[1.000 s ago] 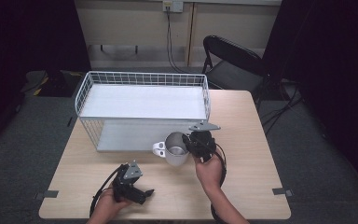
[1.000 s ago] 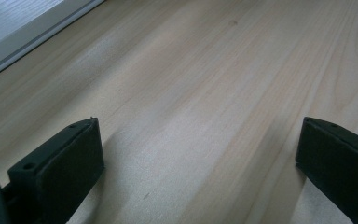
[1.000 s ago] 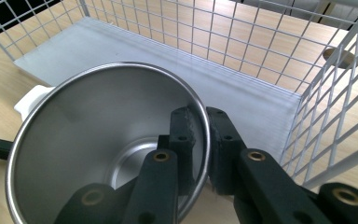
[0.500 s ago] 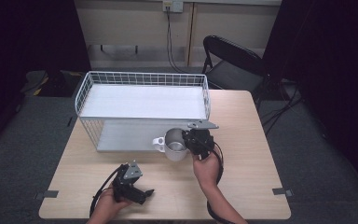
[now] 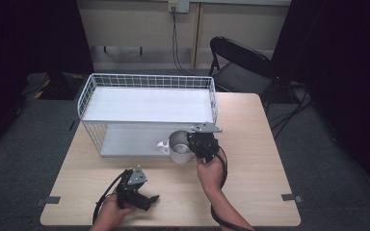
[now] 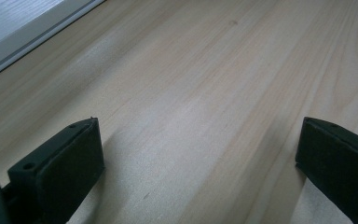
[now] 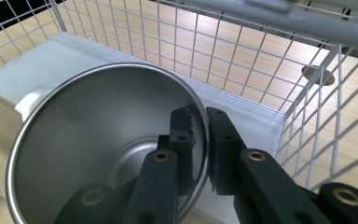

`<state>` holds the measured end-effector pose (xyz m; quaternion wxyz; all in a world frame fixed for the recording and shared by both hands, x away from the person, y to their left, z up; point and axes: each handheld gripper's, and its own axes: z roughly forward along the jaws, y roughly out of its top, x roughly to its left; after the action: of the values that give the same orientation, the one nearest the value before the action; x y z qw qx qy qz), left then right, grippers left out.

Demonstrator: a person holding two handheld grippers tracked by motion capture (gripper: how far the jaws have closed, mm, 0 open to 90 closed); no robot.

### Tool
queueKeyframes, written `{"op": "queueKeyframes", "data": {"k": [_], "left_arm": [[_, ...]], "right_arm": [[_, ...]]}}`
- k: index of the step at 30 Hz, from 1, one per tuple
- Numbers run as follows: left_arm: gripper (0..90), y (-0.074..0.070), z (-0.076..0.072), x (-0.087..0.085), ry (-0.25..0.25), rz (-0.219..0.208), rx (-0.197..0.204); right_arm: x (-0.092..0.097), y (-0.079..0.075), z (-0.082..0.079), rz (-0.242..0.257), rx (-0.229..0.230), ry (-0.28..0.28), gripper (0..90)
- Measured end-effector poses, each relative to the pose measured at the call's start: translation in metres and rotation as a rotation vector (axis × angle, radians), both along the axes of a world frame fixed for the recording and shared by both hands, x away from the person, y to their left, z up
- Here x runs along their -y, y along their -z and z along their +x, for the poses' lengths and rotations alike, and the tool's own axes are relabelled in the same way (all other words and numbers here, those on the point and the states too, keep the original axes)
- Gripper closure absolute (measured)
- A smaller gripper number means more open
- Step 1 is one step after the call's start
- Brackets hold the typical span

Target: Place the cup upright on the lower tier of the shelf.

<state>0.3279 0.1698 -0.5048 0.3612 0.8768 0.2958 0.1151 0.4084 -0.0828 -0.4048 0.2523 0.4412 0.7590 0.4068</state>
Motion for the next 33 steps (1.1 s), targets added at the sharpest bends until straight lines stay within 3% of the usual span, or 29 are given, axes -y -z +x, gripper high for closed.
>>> {"op": "queueKeyframes", "data": {"k": [17, 33], "left_arm": [[0.1, 0.000, 0.000, 0.000, 0.001, 0.000, 0.000], [0.1, 0.000, 0.000, 0.000, 0.000, 0.000, 0.000]], "right_arm": [[-0.010, 0.001, 0.005, -0.018, 0.017, 0.001, 81.7], [-0.017, 0.007, 0.009, -0.064, 0.037, 0.022, 81.6]]}}
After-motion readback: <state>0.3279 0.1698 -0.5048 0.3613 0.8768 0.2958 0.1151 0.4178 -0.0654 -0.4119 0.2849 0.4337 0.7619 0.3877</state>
